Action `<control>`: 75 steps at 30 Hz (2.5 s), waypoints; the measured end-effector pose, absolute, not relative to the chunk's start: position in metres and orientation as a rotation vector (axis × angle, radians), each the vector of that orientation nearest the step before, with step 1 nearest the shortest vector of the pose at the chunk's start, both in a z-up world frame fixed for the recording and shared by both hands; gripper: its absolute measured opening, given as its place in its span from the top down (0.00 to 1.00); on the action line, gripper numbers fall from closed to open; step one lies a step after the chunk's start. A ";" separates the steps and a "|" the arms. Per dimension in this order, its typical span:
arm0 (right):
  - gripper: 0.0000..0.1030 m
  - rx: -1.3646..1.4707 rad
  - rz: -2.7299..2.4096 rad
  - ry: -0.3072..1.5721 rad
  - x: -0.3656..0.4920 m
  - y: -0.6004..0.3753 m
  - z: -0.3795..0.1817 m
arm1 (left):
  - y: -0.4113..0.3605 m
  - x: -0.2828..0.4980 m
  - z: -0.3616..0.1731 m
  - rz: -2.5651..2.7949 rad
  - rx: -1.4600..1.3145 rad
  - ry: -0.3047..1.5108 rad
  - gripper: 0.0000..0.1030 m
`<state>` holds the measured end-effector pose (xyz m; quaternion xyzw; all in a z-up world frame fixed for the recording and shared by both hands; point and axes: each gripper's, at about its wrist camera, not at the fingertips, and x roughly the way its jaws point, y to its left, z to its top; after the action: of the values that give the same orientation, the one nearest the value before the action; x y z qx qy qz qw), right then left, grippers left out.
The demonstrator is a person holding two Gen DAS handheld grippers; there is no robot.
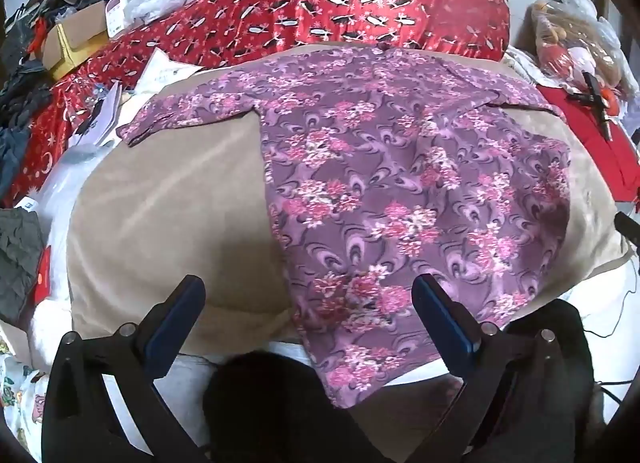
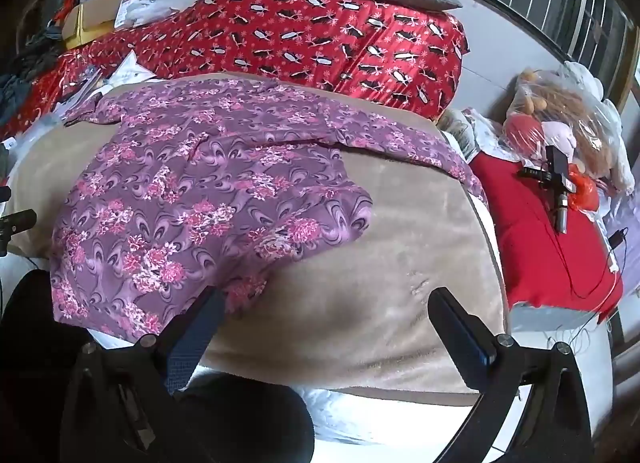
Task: Fold small clothes
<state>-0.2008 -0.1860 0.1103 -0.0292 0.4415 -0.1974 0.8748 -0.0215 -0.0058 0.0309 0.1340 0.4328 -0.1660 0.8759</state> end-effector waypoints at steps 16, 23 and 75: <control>0.01 -0.028 -0.411 0.926 -0.200 -0.191 0.104 | -0.027 -0.030 0.029 -0.393 0.292 0.901 0.00; 0.01 -0.012 -0.413 0.926 -0.199 -0.196 0.102 | -0.030 -0.032 0.030 -0.389 0.298 0.891 0.00; 0.04 0.127 -0.277 0.942 -0.133 -0.295 0.040 | -0.014 0.025 -0.060 -0.352 0.113 1.373 0.00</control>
<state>-0.1333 -0.2947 0.0398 0.0610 0.4518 -0.1327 0.8801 0.0253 -0.0145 -0.0604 0.0519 0.6303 -0.1614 0.7576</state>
